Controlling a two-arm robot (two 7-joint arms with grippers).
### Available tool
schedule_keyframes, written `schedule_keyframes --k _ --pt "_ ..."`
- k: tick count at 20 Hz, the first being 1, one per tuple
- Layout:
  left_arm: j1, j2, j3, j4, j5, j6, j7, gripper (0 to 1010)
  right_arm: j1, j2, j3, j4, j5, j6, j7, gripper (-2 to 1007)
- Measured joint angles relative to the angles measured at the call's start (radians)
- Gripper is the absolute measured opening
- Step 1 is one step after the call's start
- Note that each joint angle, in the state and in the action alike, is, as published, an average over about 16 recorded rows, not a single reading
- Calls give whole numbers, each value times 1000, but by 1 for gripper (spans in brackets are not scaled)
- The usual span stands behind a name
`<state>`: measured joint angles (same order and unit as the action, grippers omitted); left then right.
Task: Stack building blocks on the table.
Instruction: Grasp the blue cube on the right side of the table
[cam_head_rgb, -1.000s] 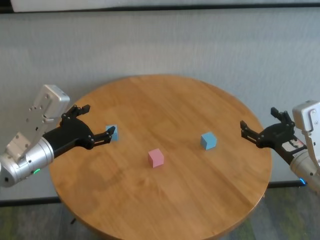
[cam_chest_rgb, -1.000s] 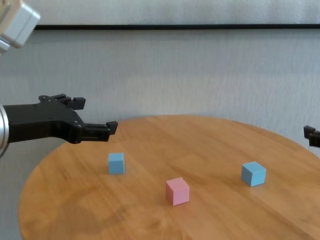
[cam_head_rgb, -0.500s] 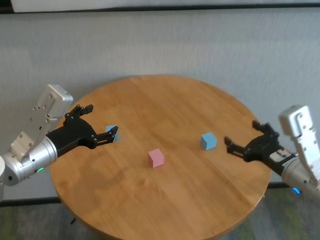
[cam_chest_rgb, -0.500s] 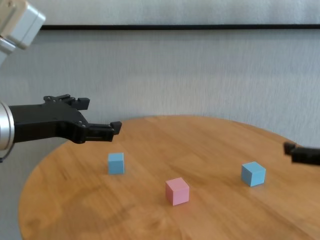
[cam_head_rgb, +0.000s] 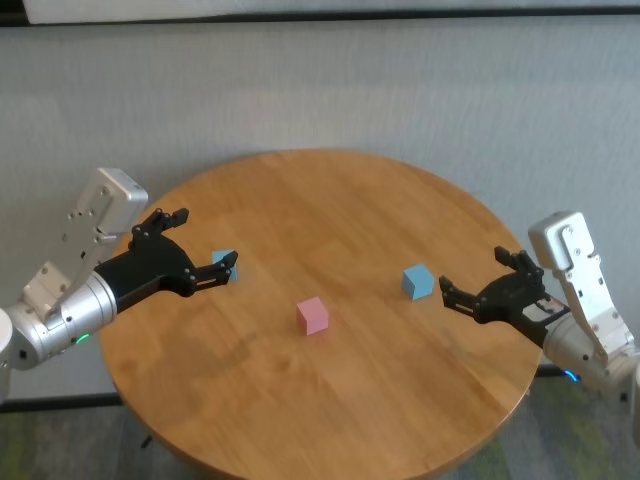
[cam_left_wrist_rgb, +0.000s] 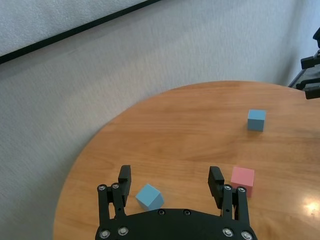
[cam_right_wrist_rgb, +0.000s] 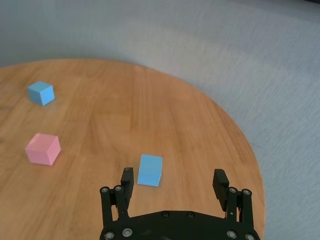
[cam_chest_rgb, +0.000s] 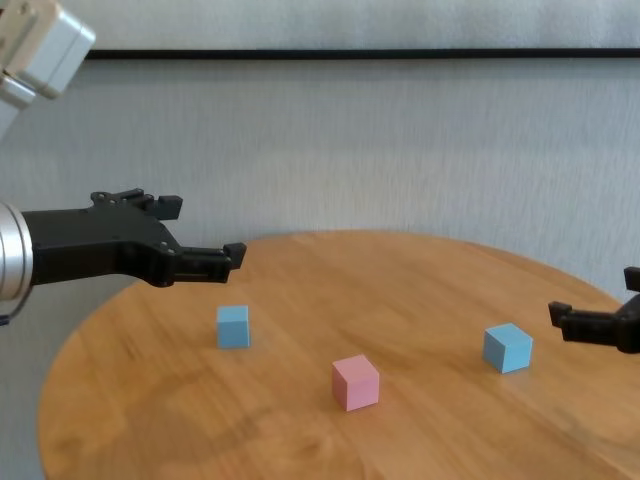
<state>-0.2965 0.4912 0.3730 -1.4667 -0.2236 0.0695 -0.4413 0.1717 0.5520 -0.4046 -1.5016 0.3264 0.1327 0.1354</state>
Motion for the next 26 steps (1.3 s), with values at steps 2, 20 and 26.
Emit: schedule_keyframes --k 2,20,26 --pt "-1 -1 1 1 0 0 0 1001 7 -17 3 10 -1 16 -7 1000" --pt "-4 -3 3 5 0 -2 -2 1001 82 -160 14 110 -25 128 -55 1001" --pt "-5 -3 3 6 0 -3 -1 1001 124 -210 6 174 -44 147 -61 1001"
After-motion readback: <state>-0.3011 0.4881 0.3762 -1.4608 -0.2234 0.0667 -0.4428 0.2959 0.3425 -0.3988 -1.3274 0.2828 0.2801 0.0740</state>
